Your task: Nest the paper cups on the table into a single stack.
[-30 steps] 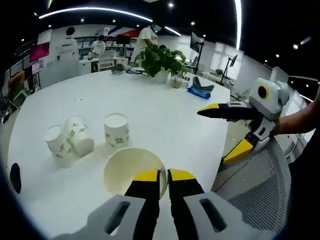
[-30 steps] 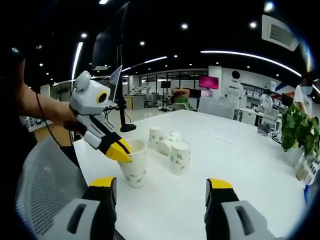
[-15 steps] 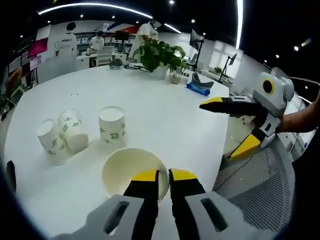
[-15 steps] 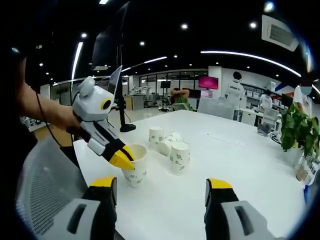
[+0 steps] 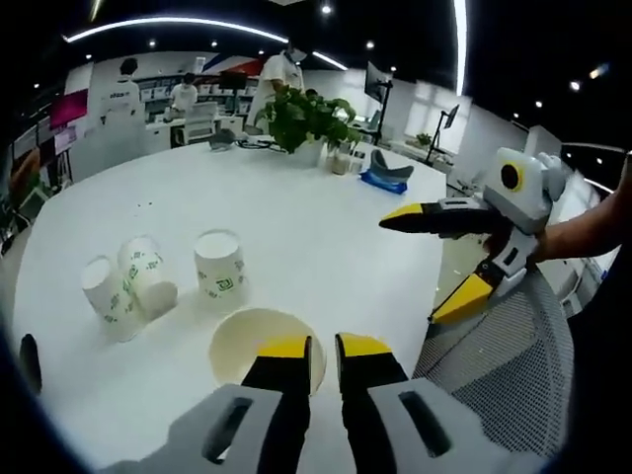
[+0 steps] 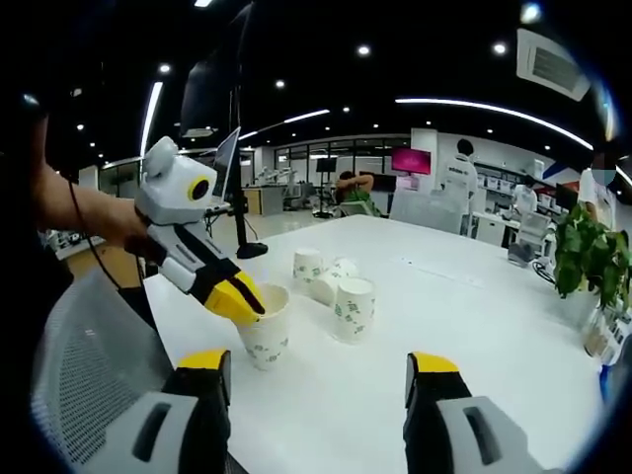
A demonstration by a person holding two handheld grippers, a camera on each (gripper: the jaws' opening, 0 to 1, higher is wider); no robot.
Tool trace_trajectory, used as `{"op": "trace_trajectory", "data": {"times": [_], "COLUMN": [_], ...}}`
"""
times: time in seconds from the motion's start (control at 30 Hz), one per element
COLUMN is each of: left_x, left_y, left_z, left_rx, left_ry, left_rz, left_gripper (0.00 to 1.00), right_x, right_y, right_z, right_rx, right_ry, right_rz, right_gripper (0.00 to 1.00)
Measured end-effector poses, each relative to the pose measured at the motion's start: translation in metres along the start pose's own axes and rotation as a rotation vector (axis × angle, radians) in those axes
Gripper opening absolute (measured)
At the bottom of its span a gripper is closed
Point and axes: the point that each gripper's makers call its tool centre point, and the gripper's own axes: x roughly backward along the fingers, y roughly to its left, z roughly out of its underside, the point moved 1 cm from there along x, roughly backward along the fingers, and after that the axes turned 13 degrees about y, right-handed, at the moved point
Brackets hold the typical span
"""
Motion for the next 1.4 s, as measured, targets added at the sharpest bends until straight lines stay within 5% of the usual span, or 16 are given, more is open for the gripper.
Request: {"op": "trace_trajectory", "data": {"times": [0.63,1.4], "left_x": [0.023,0.022], "left_y": [0.023,0.112], "left_z": [-0.04,-0.075], "left_rx": [-0.026,-0.024], "left_ry": [-0.098,-0.122], "left_rz": [-0.062,-0.131], "left_gripper": [0.24,0.35], "right_x": [0.0,-0.001], "right_y": [-0.002,-0.001], "right_z": [0.002,0.002], "right_rx": [-0.007,-0.014], "right_ry": [0.003,0.011], "right_rz": [0.001,0.0], "right_gripper": [0.72,0.73]}}
